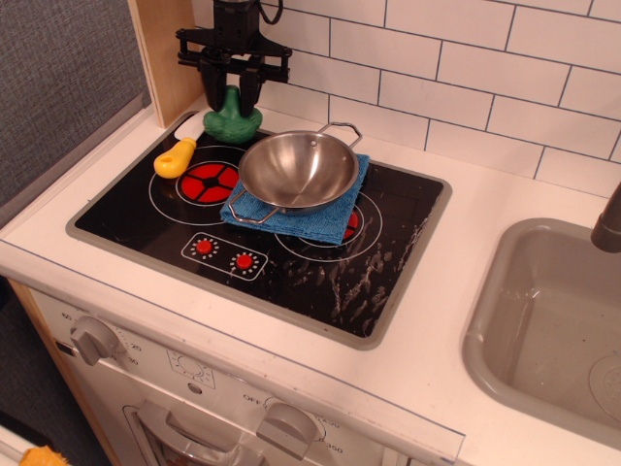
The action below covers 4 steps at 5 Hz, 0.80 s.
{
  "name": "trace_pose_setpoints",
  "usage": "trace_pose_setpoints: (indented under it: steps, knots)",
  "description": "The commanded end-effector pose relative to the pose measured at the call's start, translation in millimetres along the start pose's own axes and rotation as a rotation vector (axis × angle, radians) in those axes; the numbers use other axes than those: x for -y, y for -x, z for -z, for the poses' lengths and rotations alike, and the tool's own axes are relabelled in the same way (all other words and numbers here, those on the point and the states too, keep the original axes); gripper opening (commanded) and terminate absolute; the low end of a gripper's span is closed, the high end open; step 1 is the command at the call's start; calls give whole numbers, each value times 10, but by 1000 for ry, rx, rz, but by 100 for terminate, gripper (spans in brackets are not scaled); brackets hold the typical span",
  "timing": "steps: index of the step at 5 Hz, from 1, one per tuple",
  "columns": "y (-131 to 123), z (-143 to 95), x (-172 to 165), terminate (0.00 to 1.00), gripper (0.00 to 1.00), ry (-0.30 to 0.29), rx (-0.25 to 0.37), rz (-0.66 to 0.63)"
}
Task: Pick up the green peppers and move it from the back of the stove to the front of the stove.
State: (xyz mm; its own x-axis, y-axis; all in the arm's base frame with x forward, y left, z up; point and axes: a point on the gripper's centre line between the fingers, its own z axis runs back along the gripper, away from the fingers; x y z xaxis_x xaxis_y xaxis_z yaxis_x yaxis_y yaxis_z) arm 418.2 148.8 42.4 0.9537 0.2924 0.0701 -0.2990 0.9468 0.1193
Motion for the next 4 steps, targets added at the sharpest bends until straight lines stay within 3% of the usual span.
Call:
trace_pose_setpoints:
  steps: [1,2,3,4]
  knots:
    - [-8,-497,-36,0,0,13,116,1]
    - [97,-1020,90,0,0,9,250,38]
    - [388,-1403,351,0,0,54,326,117]
    - [793,-1418,703,0,0,107,338,243]
